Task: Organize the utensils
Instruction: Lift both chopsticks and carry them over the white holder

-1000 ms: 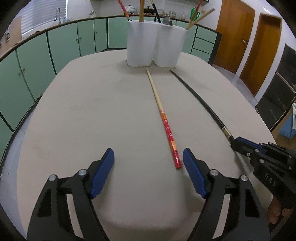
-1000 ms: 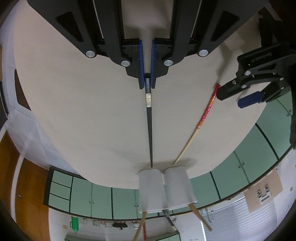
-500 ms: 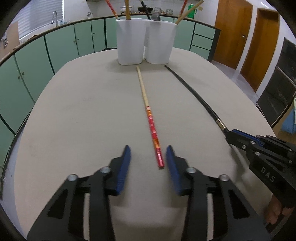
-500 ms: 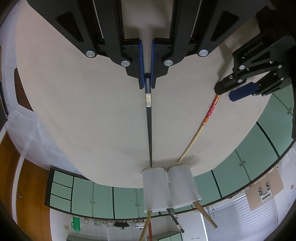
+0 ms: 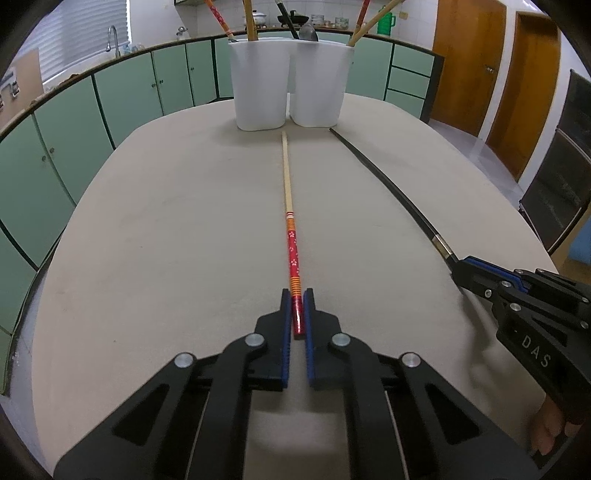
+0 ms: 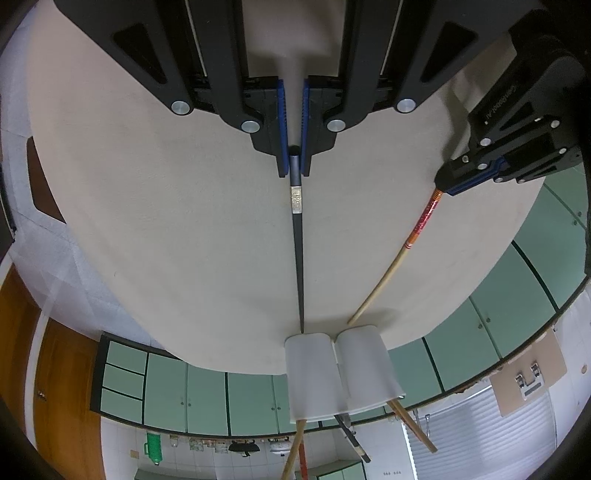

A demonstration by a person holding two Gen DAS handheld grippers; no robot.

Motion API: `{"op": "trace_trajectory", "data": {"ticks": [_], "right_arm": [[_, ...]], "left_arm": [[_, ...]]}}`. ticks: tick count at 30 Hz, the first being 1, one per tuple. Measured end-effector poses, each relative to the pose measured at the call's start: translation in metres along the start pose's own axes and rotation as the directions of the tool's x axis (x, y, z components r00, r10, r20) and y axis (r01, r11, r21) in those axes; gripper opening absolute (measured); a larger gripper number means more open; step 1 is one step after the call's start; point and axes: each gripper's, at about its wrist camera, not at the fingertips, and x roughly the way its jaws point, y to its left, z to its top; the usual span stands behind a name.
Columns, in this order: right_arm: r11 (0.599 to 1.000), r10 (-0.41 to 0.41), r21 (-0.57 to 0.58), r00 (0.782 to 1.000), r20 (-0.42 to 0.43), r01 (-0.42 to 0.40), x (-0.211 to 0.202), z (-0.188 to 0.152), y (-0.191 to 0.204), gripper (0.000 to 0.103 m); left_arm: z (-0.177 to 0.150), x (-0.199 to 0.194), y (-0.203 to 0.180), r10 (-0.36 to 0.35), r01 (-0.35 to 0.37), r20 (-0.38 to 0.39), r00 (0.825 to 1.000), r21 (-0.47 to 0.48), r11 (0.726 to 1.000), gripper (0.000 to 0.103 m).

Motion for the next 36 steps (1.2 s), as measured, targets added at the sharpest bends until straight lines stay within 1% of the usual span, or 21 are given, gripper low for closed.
{"op": "trace_trajectory", "data": {"ticks": [5,8,13,16,23,29,33,36], "right_arm": [[1.0,-0.004,0.004,1.0,0.007,0.004,-0.003,0.0,-0.001,0.006],[1.0,-0.006,-0.004,1.0,0.022,0.006,-0.008,0.002,-0.002,0.006],[1.0,-0.007,-0.024,0.998,0.061,0.009,-0.023,0.01,0.0,0.006],[0.999,-0.016,-0.049,0.995,0.099,0.021,-0.034,0.016,0.002,0.006],[0.996,0.006,-0.086,0.984,0.179,0.01,-0.063,0.038,0.004,0.006],[0.994,0.05,-0.106,0.971,0.232,-0.025,-0.086,0.068,0.003,0.006],[0.99,0.072,-0.133,0.961,0.267,-0.038,-0.1,0.089,0.006,0.006],[0.987,0.104,-0.151,0.954,0.282,-0.063,-0.111,0.106,0.007,0.006]], "left_arm": [[0.0,-0.004,0.006,-0.015,0.015,0.004,1.0,-0.026,1.0,0.005],[0.002,-0.009,0.009,-0.013,0.013,0.018,1.0,-0.025,1.0,0.005],[0.009,-0.029,0.013,-0.007,0.007,0.067,0.998,-0.011,1.0,0.005],[0.017,-0.048,0.016,-0.001,0.001,0.117,0.993,-0.002,1.0,0.005],[0.043,-0.085,0.021,-0.01,0.011,0.221,0.975,0.0,1.0,0.005],[0.07,-0.114,0.022,-0.023,0.018,0.309,0.951,0.021,1.0,0.005],[0.086,-0.129,0.02,-0.035,0.022,0.352,0.935,0.039,0.999,0.005],[0.097,-0.137,0.019,-0.046,0.027,0.377,0.925,0.053,0.998,0.005]]}}
